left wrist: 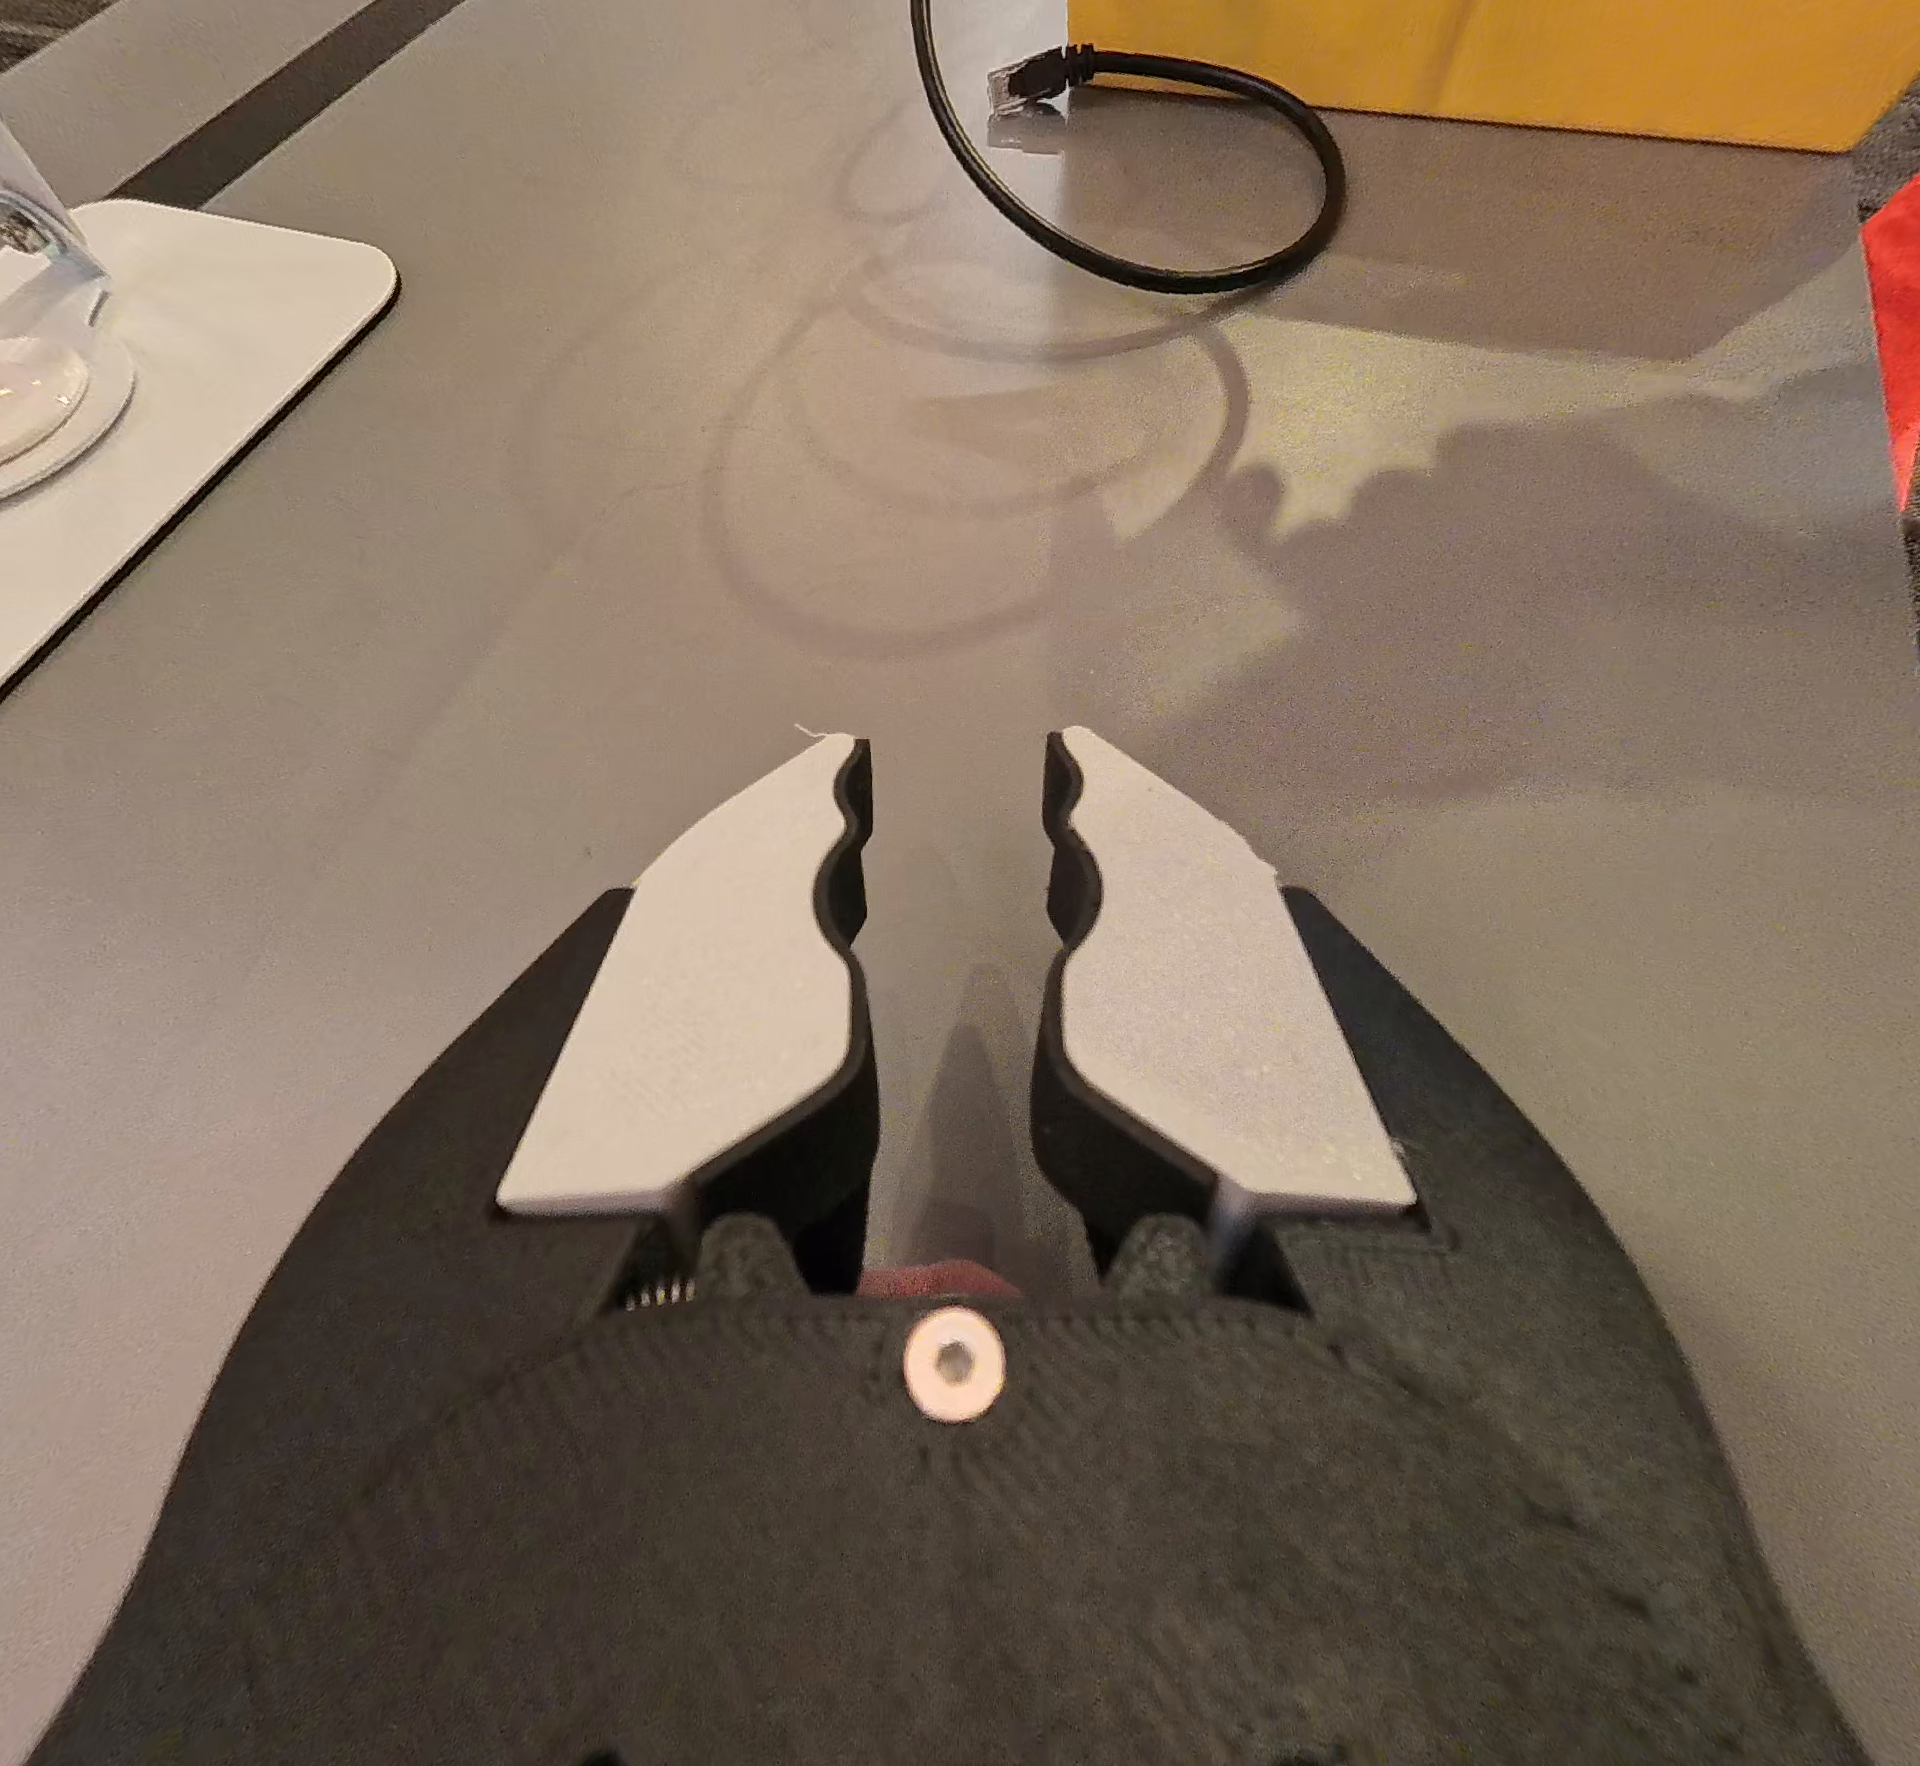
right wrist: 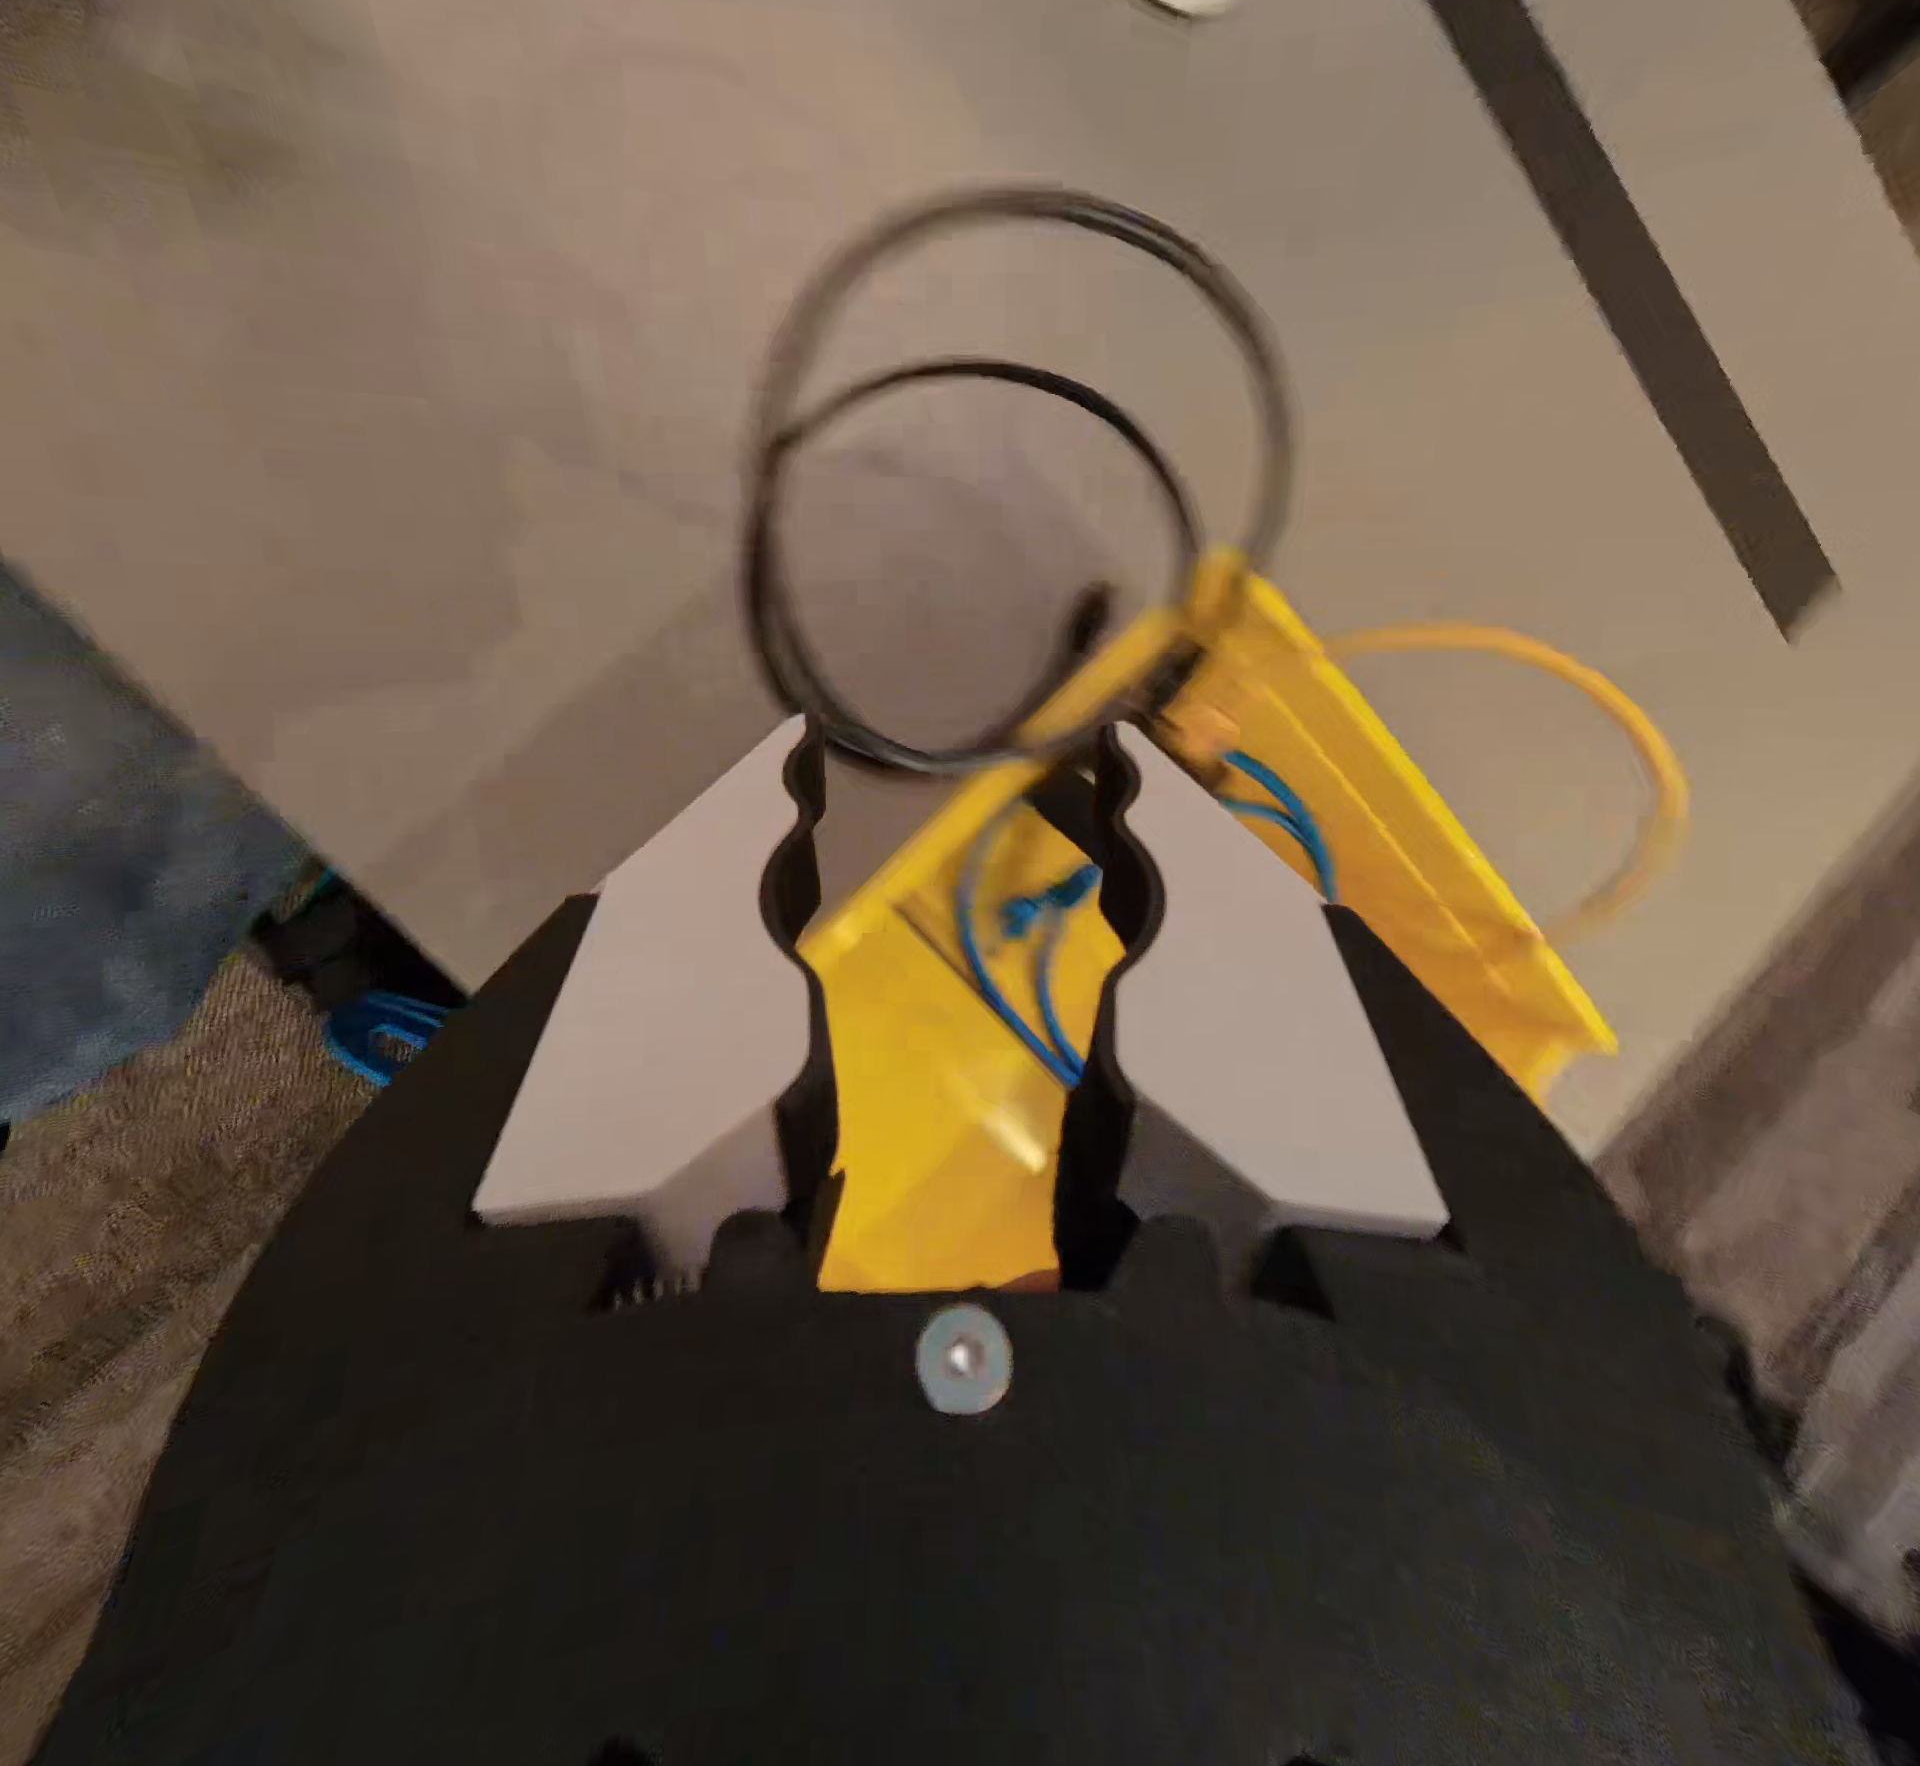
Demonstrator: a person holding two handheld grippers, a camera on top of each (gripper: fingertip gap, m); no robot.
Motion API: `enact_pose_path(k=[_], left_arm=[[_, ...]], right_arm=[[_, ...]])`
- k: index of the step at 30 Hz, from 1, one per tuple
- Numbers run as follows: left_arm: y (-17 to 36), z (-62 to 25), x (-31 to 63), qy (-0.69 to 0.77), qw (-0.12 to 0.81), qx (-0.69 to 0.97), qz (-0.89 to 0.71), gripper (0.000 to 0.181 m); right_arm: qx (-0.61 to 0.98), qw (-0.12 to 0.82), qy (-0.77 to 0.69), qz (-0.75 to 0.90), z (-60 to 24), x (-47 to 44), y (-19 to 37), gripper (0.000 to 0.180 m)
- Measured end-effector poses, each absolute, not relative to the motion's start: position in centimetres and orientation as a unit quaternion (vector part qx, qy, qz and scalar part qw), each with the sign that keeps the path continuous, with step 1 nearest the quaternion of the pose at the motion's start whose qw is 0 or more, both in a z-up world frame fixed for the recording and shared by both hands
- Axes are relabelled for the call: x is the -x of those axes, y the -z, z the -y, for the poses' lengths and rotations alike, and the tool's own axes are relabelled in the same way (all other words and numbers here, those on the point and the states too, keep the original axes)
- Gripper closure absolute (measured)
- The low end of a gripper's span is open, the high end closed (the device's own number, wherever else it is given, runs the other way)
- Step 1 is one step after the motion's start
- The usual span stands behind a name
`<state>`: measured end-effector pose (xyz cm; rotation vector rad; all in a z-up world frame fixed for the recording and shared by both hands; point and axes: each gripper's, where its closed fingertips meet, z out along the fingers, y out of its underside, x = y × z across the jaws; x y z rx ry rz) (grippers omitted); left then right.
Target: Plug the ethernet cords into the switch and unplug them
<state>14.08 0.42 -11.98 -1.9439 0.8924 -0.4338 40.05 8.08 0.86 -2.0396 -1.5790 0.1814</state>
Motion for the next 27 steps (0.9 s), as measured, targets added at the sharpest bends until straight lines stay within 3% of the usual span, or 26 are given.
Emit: enact_pose_path(k=[1, 11, 20, 23, 27], left_arm=[[12.0, -0.4, -14.1, 0.176, 0.461, 0.79, -0.363, 0.149], [11.8, 0.0, -14.1, 0.172, 0.468, 0.786, -0.366, 0.149], [11.7, 0.1, -14.1, 0.175, 0.47, 0.783, -0.369, 0.148], [11.7, 0.1, -14.1, 0.177, 0.469, 0.783, -0.368, 0.148], [11.7, 0.1, -14.1, 0.177, 0.47, 0.783, -0.368, 0.148]], right_arm=[[0.746, 0.266, -0.06, 0.608, -6.4, -38.7, 0.0, 0.126], [0.76, 0.169, 0.03, 0.627, -4.9, -34.1, 11.4, 0.111], [0.806, 0.09, -0.031, 0.585, -6.1, -32.7, 15.6, 0.145], [0.799, 0.065, -0.058, 0.595, -5.7, -32.3, 15.8, 0.173], [0.788, 0.066, -0.072, 0.608, -5.9, -31.8, 15.7, 0.175]])
